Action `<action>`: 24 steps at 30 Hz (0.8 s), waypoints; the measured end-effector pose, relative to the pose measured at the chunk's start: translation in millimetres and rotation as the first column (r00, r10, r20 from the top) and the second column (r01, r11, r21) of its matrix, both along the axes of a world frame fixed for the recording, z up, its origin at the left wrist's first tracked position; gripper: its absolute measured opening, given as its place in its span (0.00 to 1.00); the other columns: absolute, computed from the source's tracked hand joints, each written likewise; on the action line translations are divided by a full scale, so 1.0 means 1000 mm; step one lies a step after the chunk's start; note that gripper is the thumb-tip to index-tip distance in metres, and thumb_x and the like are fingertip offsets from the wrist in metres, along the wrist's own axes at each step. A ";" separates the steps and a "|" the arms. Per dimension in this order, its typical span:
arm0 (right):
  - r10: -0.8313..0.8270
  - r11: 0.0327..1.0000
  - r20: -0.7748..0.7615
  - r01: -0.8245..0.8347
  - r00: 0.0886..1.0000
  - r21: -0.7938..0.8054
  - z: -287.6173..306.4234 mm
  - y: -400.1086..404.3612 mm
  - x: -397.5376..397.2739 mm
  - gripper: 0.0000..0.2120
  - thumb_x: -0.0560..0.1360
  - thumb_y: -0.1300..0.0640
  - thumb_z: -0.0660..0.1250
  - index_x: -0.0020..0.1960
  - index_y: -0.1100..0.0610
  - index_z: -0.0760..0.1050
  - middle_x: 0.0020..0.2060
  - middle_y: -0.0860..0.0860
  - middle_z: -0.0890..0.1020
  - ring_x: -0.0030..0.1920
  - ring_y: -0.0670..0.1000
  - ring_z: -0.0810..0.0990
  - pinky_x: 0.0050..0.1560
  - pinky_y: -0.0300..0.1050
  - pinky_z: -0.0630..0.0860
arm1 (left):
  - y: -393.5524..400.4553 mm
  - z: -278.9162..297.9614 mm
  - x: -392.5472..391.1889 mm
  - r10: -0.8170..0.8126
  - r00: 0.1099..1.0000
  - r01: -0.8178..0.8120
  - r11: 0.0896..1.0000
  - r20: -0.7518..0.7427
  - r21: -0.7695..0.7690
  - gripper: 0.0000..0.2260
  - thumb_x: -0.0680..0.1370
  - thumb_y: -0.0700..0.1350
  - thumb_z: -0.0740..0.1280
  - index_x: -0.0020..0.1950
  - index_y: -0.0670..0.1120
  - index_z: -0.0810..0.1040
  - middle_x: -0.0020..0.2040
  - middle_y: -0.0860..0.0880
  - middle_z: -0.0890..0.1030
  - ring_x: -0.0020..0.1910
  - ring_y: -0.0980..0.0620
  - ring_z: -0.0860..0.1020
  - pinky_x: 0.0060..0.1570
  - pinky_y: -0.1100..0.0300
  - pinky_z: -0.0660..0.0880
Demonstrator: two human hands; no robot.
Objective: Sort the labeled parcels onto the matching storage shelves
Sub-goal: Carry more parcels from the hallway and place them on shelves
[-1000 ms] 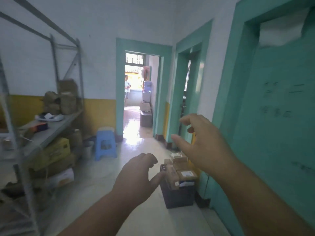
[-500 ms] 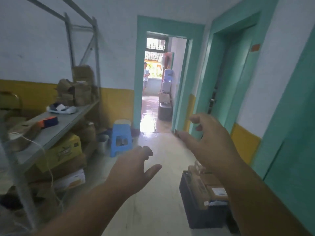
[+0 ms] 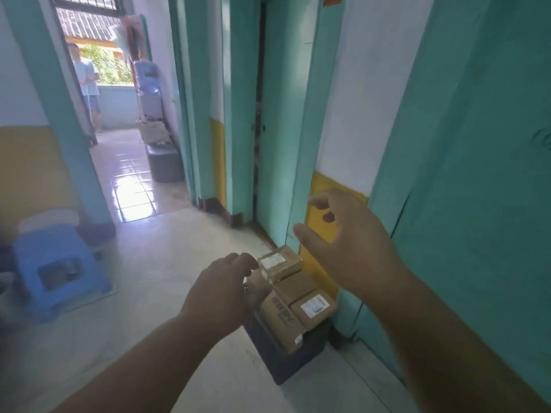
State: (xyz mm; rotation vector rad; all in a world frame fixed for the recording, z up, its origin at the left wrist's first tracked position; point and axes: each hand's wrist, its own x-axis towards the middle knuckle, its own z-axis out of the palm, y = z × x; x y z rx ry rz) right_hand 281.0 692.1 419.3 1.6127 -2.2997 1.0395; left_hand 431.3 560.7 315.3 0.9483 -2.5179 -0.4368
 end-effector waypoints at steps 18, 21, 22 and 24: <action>-0.283 0.948 0.109 0.260 0.953 0.185 -0.126 -0.355 -0.177 0.22 0.76 0.46 0.69 0.66 0.53 0.72 0.59 0.47 0.75 0.58 0.45 0.73 0.55 0.42 0.69 | -0.387 -0.138 -0.191 -0.279 0.942 0.215 0.929 0.186 0.302 0.16 0.78 0.61 0.65 0.63 0.58 0.72 0.55 0.60 0.77 0.53 0.56 0.76 0.53 0.60 0.74; -0.384 0.904 0.122 0.346 0.915 0.250 -0.160 -0.402 -0.204 0.23 0.76 0.46 0.69 0.67 0.54 0.71 0.58 0.46 0.75 0.58 0.47 0.73 0.54 0.42 0.69 | -0.448 -0.170 -0.236 -0.346 0.913 0.258 0.901 0.216 0.349 0.19 0.78 0.62 0.65 0.65 0.56 0.72 0.56 0.57 0.78 0.52 0.54 0.76 0.50 0.58 0.75; -0.420 0.883 0.120 0.375 0.900 0.283 -0.171 -0.414 -0.212 0.23 0.76 0.46 0.69 0.67 0.54 0.71 0.58 0.47 0.75 0.58 0.47 0.72 0.53 0.41 0.68 | -0.463 -0.180 -0.249 -0.370 0.900 0.267 0.887 0.232 0.377 0.19 0.78 0.61 0.65 0.65 0.54 0.73 0.56 0.56 0.79 0.51 0.54 0.76 0.48 0.59 0.74; -0.473 0.843 0.123 0.407 0.873 0.353 -0.193 -0.435 -0.227 0.23 0.76 0.46 0.69 0.67 0.54 0.71 0.57 0.48 0.76 0.58 0.46 0.72 0.53 0.39 0.67 | -0.488 -0.201 -0.271 -0.406 0.874 0.271 0.863 0.267 0.425 0.19 0.78 0.60 0.64 0.65 0.53 0.73 0.56 0.54 0.79 0.50 0.52 0.77 0.46 0.57 0.74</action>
